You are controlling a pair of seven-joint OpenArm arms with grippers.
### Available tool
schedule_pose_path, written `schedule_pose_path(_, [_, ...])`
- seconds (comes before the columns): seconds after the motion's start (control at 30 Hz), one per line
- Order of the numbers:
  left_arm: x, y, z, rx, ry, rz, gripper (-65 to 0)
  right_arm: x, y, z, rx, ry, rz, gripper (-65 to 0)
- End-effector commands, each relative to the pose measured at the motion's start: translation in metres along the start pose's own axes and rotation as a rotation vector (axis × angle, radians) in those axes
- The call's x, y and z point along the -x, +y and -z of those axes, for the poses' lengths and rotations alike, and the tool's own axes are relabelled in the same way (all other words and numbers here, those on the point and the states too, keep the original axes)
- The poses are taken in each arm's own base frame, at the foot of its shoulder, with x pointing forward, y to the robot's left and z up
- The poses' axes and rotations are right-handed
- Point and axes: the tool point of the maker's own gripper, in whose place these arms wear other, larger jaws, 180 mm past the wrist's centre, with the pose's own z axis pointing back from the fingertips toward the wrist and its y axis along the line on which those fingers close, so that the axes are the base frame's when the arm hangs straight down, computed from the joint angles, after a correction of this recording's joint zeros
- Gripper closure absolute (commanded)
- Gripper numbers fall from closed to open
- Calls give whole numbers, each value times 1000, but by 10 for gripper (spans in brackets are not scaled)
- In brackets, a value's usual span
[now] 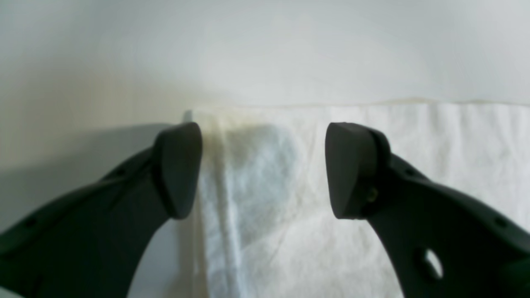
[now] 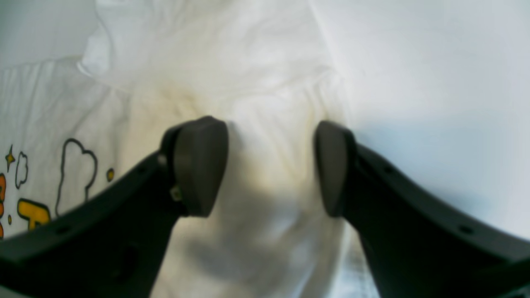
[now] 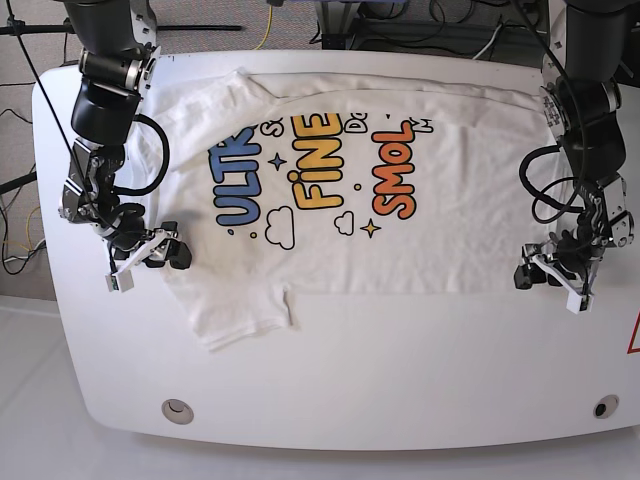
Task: Fold the T-shirt properly
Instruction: 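Lower both open grippers onto the shirt's side edges near the hem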
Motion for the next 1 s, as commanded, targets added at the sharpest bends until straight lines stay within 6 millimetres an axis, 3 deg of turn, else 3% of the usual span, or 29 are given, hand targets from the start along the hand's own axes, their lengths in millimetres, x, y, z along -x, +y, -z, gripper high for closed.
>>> schedule_pose_path(0.0, [-30,6,-7,-8,-72,12,-436,-3,-4,-3,14,22,-24,-362])
schedule_pose_path(0.2, [-35,5,-8,-5,-85,20,-438,1,-3,-1,13,28,-21,-326])
schedule_pose_path(0.4, [-41,6,-11,-8,-99,26,-441,0,-2,-1,10,27,-19,-239])
schedule_pose_path(0.67, [-47,8,-15,-14,-120,36,-450,3,-4,-2,15,40,-24,-312])
schedule_pose_path(0.97, [-42,10,-12,-19,-114,7,-452,1,-3,-1,13,24,-16,-338])
